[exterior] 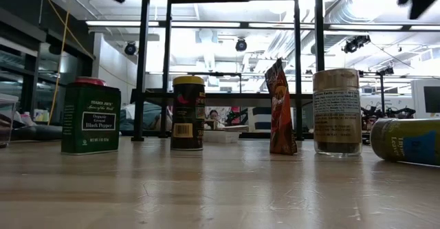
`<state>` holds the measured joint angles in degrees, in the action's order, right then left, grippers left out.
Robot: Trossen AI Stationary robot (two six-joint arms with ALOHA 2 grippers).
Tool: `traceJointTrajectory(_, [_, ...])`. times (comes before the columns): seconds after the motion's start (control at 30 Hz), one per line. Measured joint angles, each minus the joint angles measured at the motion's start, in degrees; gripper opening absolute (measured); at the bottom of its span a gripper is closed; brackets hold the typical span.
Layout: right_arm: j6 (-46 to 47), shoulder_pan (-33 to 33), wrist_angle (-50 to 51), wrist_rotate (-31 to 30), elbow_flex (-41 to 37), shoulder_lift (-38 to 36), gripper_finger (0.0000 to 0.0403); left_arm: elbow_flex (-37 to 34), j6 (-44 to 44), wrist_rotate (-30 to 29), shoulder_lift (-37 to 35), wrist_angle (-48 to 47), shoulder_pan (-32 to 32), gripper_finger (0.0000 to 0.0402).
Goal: Shelf spices
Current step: Adjust the black seasoning box
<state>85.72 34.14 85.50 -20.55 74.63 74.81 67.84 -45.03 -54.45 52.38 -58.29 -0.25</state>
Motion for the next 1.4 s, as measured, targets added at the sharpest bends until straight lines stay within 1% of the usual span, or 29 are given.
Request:
traceJointTrajectory(0.07, [5.2,1.9,1.2,-0.6,-1.4,-0.1,0.0153,-0.7,1.8,7.8,0.1,0.7,3.9,0.0007])
traceJointTrajectory(0.13, [7.6,3.4,-0.7,-0.5,-2.9,-0.1,0.0064,-1.8,4.6,17.5,0.1,3.7,5.2,0.0002])
traceJointTrajectory(0.17, [8.1,4.1,-2.8,-0.5,-3.5,-0.1,0.0033,-2.5,5.8,21.8,0.1,5.3,4.9,0.0003])
traceJointTrajectory(0.2, [8.3,4.6,-5.4,-0.6,-4.1,-0.2,0.0019,-3.0,6.7,25.3,0.1,6.6,4.2,0.0003])
traceJointTrajectory(0.27, [8.0,5.3,-10.9,-1.2,-5.3,-0.2,0.0018,-3.6,8.6,29.1,0.1,10.8,1.5,0.0001])
traceJointTrajectory(0.33, [6.7,5.3,-17.2,-1.7,-6.5,-0.2,0.0010,-4.5,9.1,29.7,-0.2,15.7,-2.3,0.0001])
traceJointTrajectory(0.4, [4.0,4.9,-23.2,-1.8,-7.7,-0.2,0.0003,-6.4,7.5,28.2,-0.5,20.0,-6.8,0.0001])
traceJointTrajectory(0.5, [0.1,3.6,-29.8,-2.0,-8.8,-0.2,0.0008,-10.4,1.7,23.5,0.0,22.8,-13.4,0.0001])
traceJointTrajectory(0.57, [-3.7,2.7,-33.2,-2.0,-9.2,-0.2,0.0009,-13.7,-3.1,20.9,0.2,24.8,-17.1,0.0001])
traceJointTrajectory(0.67, [-11.7,0.5,-36.3,-1.8,-9.3,-0.2,0.0009,-17.9,-7.9,19.3,0.8,30.3,-20.9,0.0001])
traceJointTrajectory(0.73, [-19.0,-1.6,-38.5,0.2,-9.2,-0.2,0.0004,-19.9,-9.8,18.9,1.2,34.7,-22.0,0.0000])
traceJointTrajectory(0.83, [-27.0,-4.6,-40.6,2.1,-9.2,-0.2,0.0002,-20.5,-9.6,18.6,1.7,40.6,-22.4,0.0000])
traceJointTrajectory(1.03, [-45.7,-9.6,-46.0,2.9,-9.3,-0.2,0.0000,-20.5,-10.3,20.9,2.7,43.8,-21.9,0.0000])
traceJointTrajectory(1.13, [-52.6,-11.5,-49.6,5.4,-10.3,-0.2,0.0000,-20.5,-12.5,22.6,3.1,43.7,-21.8,0.0000])
traceJointTrajectory(1.27, [-55.4,-13.0,-52.2,6.5,-12.5,-0.2,0.0000,-20.5,-15.9,22.7,3.9,43.3,-21.8,0.0000])
traceJointTrajectory(1.33, [-53.8,-13.4,-52.7,7.3,-14.2,-0.2,0.0000,-20.5,-16.8,23.8,4.6,42.5,-21.5,0.0000])
traceJointTrajectory(1.4, [-50.0,-13.5,-52.7,8.1,-15.8,-0.2,0.0000,-20.5,-17.7,25.9,5.7,41.2,-21.0,0.0000])
